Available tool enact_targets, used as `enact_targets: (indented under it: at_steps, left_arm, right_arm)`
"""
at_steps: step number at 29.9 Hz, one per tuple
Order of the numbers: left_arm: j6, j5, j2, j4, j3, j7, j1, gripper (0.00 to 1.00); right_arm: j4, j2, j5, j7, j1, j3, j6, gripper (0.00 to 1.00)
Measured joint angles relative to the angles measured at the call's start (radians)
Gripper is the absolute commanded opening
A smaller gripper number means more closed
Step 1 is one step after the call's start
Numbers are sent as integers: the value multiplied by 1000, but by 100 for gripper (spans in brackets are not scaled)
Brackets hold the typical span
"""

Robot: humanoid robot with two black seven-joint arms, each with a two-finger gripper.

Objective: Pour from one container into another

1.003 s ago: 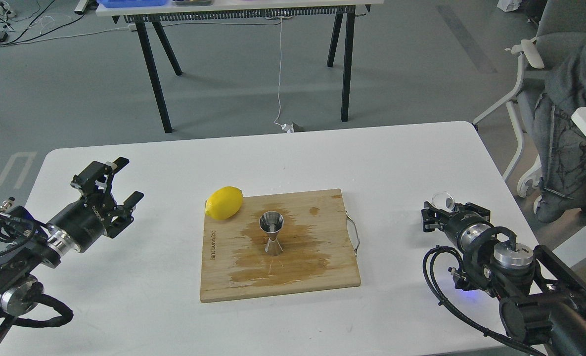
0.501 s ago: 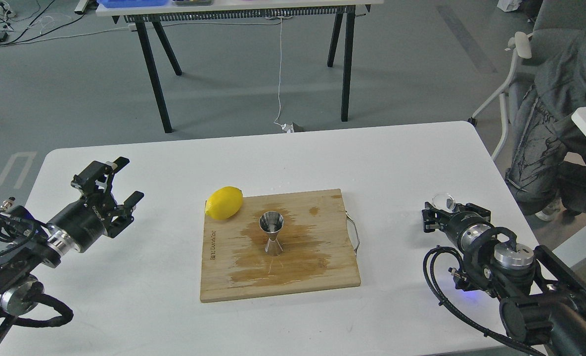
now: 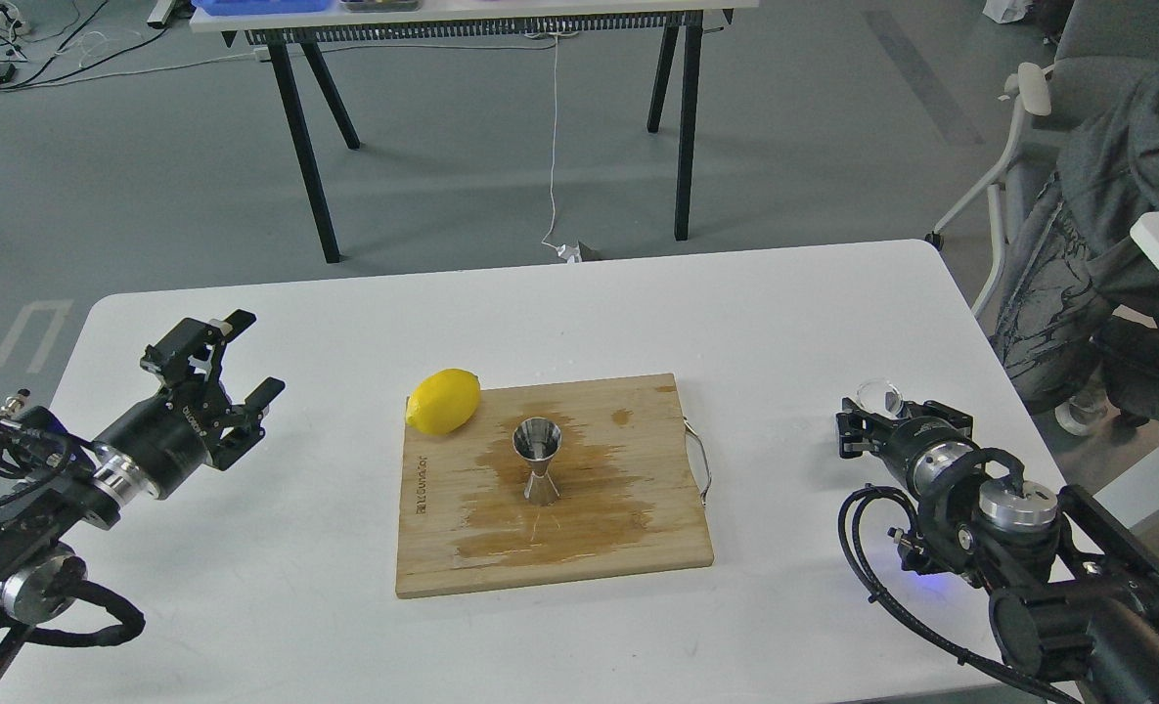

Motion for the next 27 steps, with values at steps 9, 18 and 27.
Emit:
enact_targets:
  at_steps: [9,18,27]
  left_arm:
    - [0,0,0,0,0,0,0,98]
    - [0,0,0,0,0,0,0,98]
    - [0,0,0,0,1,0,0,98]
  right_arm:
    - [0,0,0,-1,0,1,1,99]
    - [0,0,0,-1,0,5,1,99]
    - [1,0,0,-1,0,4,1,99]
